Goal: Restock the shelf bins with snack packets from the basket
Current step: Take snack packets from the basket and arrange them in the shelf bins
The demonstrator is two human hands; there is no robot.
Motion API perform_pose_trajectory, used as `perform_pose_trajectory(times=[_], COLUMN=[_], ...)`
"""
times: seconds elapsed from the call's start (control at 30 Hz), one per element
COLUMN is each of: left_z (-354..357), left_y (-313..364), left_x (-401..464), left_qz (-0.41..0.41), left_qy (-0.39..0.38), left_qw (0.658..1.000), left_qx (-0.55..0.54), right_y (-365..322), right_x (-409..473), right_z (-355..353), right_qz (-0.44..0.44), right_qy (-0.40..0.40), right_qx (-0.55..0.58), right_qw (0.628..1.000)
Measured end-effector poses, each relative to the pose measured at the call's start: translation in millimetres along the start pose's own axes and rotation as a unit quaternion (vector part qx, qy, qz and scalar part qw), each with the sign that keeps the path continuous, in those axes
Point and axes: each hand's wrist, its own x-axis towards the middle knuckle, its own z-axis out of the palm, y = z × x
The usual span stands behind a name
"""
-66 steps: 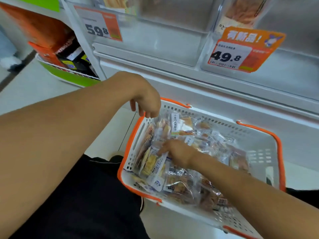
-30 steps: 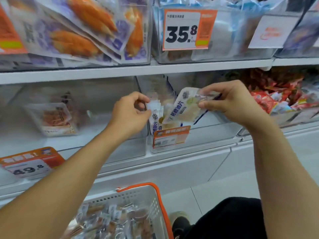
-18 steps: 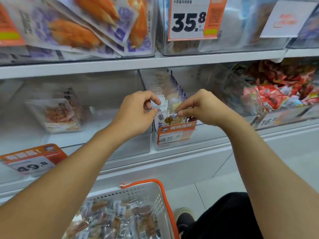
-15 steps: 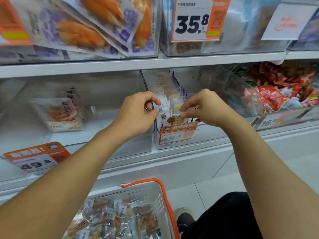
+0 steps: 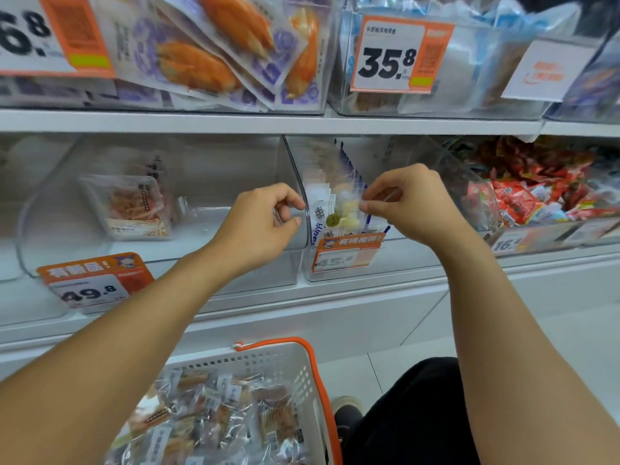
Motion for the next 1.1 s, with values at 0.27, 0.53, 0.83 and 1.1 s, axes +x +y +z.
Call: perform_pose_trajectory(times=[0.27,0.53,0.83,1.1], left_z=[-35.0,-75.7,-101.1,-116.8], left_y=[-31.2,-154.1,-170.4,-182.2], left_x=[-63.0,-244.9,-252.2,-280.6], left_qz=[-0.044,-0.263,-0.295,-0.343], left_qy=[-0.07,-0.396,-0.412,-0.479], left_qw=[0.997,0.849,0.837,0.762], left_qx=[-0.009,0.229,0.207,0.269], right_y=[-97.8,-111.8,-160.0,-184.2], right_x=[-34.3,-145.9,-249.9,-247.1], right_z=[56.2,264.5,352.0,383.0], right_qz=[-0.175,-0.203,-0.293,-0.46], right_qy=[-0.226,-0.539,-0.545,-0.446], right_qx=[0.055,-0.15,-0.016,-0.027], right_qw=[0.957,0.804,0.785,0.767])
